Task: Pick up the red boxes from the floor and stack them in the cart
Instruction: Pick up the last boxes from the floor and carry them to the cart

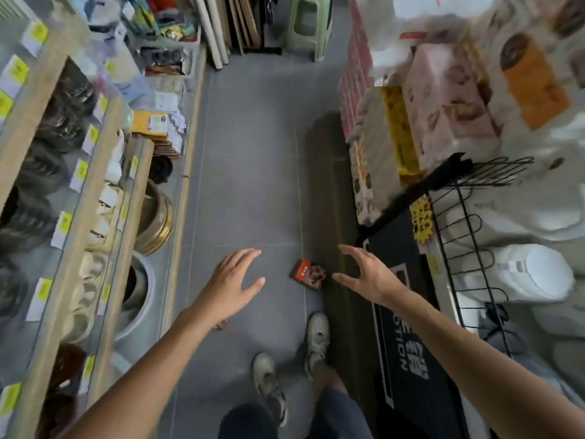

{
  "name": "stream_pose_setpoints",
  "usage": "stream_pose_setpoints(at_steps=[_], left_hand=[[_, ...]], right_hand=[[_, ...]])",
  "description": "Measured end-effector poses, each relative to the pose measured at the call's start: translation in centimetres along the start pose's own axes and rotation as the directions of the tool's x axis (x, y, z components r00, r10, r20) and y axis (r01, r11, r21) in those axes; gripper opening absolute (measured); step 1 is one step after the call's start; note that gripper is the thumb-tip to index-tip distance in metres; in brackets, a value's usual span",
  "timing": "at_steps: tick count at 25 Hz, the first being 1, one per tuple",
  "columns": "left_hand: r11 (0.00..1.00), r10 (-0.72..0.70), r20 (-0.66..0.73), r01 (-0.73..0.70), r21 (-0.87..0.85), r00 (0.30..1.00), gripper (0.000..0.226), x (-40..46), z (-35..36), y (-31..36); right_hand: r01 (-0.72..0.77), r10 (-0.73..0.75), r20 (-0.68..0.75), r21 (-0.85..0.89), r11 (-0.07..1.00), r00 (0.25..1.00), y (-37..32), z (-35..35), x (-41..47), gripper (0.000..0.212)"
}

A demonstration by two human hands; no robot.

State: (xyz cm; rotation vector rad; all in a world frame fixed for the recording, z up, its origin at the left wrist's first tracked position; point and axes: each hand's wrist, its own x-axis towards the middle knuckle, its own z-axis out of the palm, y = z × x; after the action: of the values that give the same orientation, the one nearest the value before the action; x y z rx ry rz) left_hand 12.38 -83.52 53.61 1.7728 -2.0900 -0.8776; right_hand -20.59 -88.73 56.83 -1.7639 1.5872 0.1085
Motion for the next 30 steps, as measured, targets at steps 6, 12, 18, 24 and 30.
stream_pose_setpoints(at_steps=[6,12,18,24,30], left_hand=[[0.998,-0.048,0.027,0.048,-0.03,0.998,0.06,8.3,12.6,-9.4],[0.997,-0.032,0.065,0.036,-0.063,0.997,0.059,13.9,26.6,-17.2],[0.99,-0.089,0.043,0.093,-0.104,0.995,0.062,18.4,38.5,-24.1],[0.983,-0.119,0.044,0.124,-0.134,0.992,0.059,19.3,47.4,-29.1],[0.975,-0.156,0.065,0.164,-0.15,0.986,0.06,19.2,52.4,-32.6]], right_hand=[[-0.124,0.114,0.17,0.05,0.991,0.979,8.9,8.7,13.5,0.079],[-0.186,0.153,0.256,0.109,0.976,0.954,18.8,18.7,26.2,0.088],[-0.221,0.17,0.301,0.145,0.964,0.938,27.4,28.0,38.1,0.1],[-0.237,0.166,0.421,0.122,0.964,0.892,32.6,35.7,47.7,0.124],[-0.188,0.098,0.449,0.159,0.969,0.888,34.9,41.6,51.6,0.111]])
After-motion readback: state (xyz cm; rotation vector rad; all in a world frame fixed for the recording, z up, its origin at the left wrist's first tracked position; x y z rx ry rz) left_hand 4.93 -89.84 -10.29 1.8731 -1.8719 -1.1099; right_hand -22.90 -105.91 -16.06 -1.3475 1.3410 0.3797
